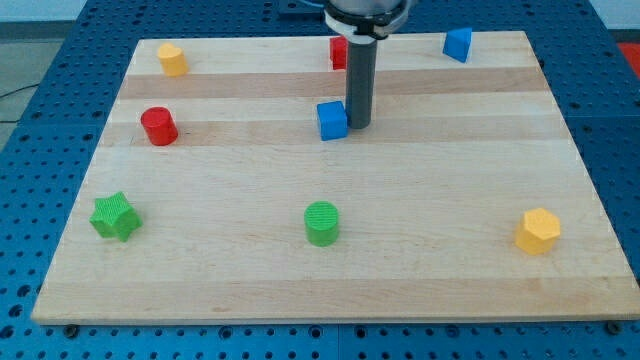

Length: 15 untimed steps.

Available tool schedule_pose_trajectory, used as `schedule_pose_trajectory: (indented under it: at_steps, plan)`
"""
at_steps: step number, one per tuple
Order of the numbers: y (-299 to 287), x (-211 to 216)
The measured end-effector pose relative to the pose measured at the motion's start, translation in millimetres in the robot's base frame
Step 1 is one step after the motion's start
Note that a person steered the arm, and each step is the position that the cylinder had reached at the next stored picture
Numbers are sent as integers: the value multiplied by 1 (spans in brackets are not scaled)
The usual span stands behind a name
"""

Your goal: Form a triangle with heart red circle and cube

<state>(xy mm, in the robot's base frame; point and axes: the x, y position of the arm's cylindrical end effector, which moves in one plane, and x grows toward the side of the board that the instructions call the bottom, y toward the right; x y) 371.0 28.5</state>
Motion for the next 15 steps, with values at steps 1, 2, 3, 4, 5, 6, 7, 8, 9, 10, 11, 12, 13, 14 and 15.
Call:
schedule_pose_trajectory:
  at_steps: [1,2,3,4,5,6,7,8,9,10,11,12,13,14,15]
  plan:
    - [-15,0]
    - [-10,27]
    - [-50,68]
    - [-136,75]
    - [-254,76]
    - [-331,59]
    - [-328,21]
    - [-289,5]
    - [-267,8]
    - [-288,9]
    - [-250,54]
    - [-178,59]
    - [-119,22]
    - [-56,17]
    - [-23,8]
